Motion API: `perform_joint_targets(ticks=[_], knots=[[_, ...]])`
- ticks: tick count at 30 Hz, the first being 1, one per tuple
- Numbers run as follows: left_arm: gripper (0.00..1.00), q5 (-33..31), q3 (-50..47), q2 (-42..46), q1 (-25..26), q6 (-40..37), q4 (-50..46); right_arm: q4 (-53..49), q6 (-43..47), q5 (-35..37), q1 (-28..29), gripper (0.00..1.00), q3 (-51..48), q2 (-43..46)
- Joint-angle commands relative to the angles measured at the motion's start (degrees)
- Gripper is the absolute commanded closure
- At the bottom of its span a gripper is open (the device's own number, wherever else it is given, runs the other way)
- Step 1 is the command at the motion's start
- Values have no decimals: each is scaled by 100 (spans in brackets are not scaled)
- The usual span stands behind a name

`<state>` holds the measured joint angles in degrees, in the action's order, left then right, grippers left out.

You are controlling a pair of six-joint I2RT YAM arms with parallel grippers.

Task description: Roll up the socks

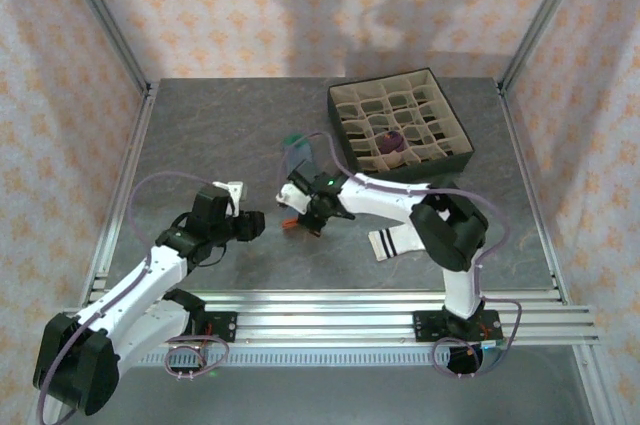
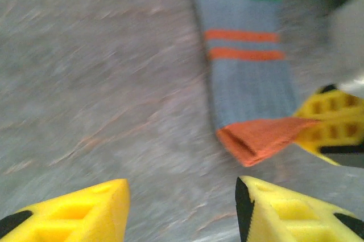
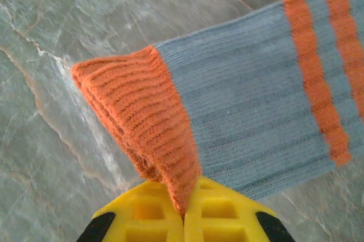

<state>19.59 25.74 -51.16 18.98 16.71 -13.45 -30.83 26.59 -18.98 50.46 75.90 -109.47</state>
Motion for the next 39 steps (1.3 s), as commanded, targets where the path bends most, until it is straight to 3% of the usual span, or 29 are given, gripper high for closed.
perform_joint_targets(ticks=[1,6,11,15,20,25,29,35,37,39], knots=[[49,1047,-177,239,75,-611,1303,-627,-173,-1019,-256,100,-124,296],[49,988,-198,167,728,-1523,1782,-847,-312,-2161,-822,100,-277,378],[47,699,-311,-221,1476,-2428,2628,-1320,-277,-2630,-1104,100,-155,251],[45,613,-545,-865,1569,-2475,3708,-1517,-307,-3058,-1256,100,-142,80],[44,708,-477,-1991,1673,-2703,4257,-1738,-320,-3027,-1271,100,-45,-237],[43,1163,-563,-3026,1678,-2651,5464,-1778,-352,-3094,-1301,100,5,-386],[48,1249,-543,-3485,1679,-2516,5918,-1677,-434,-3079,-1341,100,-61,-369],[79,1378,-534,-3725,1679,-2491,5911,-1423,-576,-3015,-1432,98,-199,-324],[80,1426,-566,-3726,1679,-2450,5889,-1329,-651,-2949,-1451,98,-256,-283],[73,1474,-672,-3672,1679,-2380,6015,-1223,-736,-2786,-1461,98,-311,-231]])
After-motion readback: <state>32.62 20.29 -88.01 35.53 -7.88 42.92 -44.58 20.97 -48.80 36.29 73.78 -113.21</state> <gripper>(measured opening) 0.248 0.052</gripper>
